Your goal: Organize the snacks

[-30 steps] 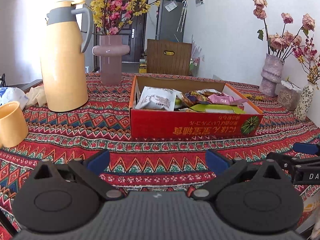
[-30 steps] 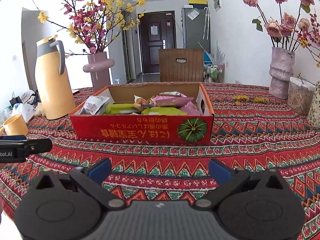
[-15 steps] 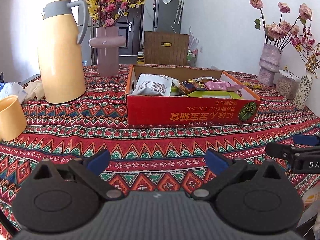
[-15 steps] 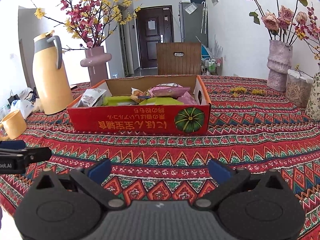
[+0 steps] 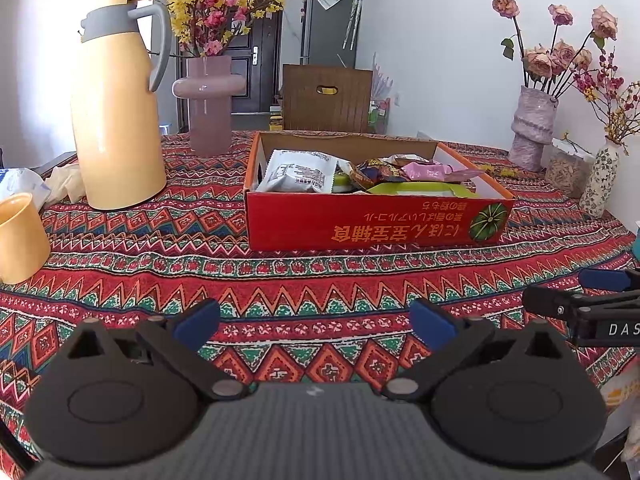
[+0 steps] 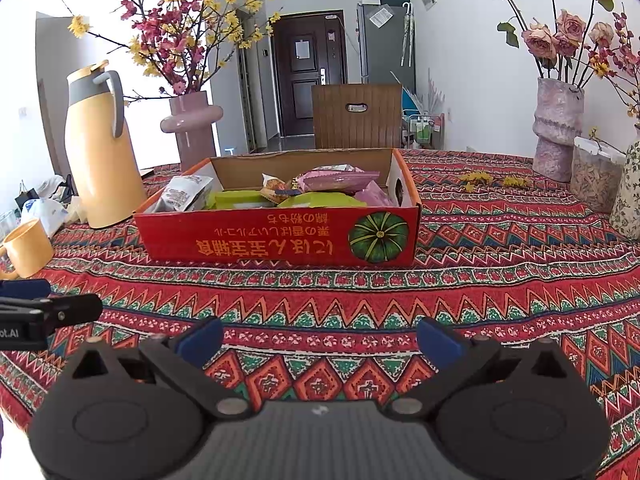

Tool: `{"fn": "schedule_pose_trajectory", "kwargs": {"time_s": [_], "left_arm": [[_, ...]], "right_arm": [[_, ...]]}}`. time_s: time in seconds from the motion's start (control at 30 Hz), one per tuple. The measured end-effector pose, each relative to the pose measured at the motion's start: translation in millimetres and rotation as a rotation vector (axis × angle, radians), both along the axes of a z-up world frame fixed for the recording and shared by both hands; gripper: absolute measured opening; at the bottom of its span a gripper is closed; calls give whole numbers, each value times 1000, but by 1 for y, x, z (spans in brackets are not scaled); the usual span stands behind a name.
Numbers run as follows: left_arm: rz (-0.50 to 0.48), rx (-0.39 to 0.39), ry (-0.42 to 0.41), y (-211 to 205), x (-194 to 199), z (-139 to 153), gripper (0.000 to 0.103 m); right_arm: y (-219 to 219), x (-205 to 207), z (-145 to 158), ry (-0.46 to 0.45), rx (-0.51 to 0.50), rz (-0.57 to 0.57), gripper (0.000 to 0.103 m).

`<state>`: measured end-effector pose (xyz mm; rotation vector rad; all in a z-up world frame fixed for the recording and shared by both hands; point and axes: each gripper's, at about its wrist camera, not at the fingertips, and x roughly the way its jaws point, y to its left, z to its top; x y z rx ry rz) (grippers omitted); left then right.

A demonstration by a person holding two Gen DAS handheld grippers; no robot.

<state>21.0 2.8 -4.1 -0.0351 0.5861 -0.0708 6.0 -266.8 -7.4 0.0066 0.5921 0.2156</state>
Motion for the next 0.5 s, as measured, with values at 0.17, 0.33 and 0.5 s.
{"fn": "schedule_pose_trajectory", "kwargs": {"time_s": [0.17,0.33,0.5], "left_arm": [[0,0,-1,0,-1,0,103],[0,2,-3,-1,-2,1,103],[-2,7,-5,-1,-3,1,103]], "right_arm": [[0,0,0,0,0,0,103],[0,0,0,0,0,0,103],[0,0,0,0,0,1,103]]}}
